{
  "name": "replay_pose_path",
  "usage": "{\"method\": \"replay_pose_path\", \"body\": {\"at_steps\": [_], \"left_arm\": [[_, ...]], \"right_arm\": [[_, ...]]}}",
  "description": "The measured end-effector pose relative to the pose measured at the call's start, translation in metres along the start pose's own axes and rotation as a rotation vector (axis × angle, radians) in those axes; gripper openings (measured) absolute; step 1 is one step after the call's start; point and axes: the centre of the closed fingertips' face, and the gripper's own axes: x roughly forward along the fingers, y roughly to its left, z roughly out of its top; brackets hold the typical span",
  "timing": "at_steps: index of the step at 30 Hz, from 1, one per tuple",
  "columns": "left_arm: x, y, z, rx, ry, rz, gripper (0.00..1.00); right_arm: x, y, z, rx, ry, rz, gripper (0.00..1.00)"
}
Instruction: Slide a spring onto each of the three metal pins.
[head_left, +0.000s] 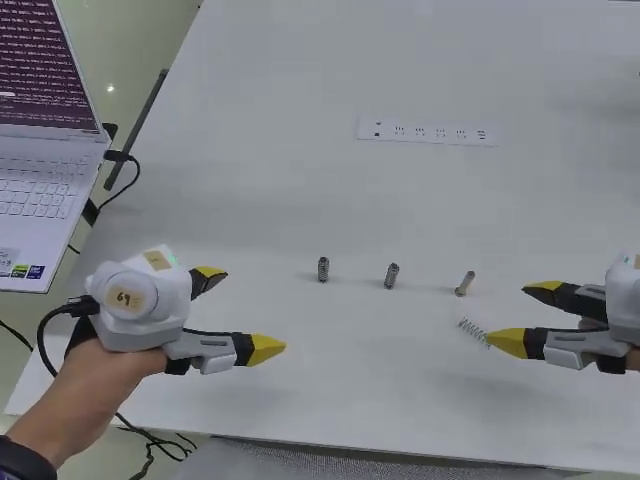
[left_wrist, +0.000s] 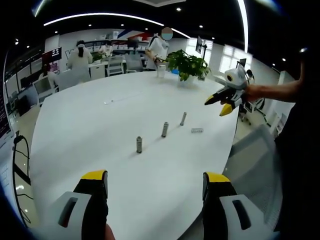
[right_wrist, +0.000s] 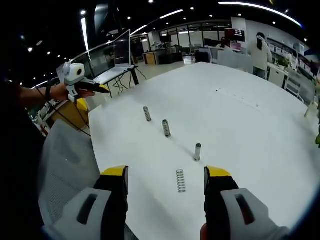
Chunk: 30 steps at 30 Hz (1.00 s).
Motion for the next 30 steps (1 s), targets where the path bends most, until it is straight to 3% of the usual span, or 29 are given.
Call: {"method": "replay_pose_path", "body": {"at_steps": [5, 20, 30], "left_arm": [[0.000, 0.002, -0.001, 0.000, 0.002, -0.001, 0.74], [0.006, 0.002, -0.002, 0.012, 0.007, -0.013, 0.74], [0.016, -0.008, 0.004, 0.044, 0.019, -0.047, 0.74]], "right_arm": [[-0.007, 0.003, -0.010, 0.018, 0.007, -0.012, 0.60], [-0.015, 0.004, -0.013, 0.042, -0.016, -0.034, 0.61], [-0.017, 0.007, -0.015, 0.050, -0.023, -0.033, 0.61]]}}
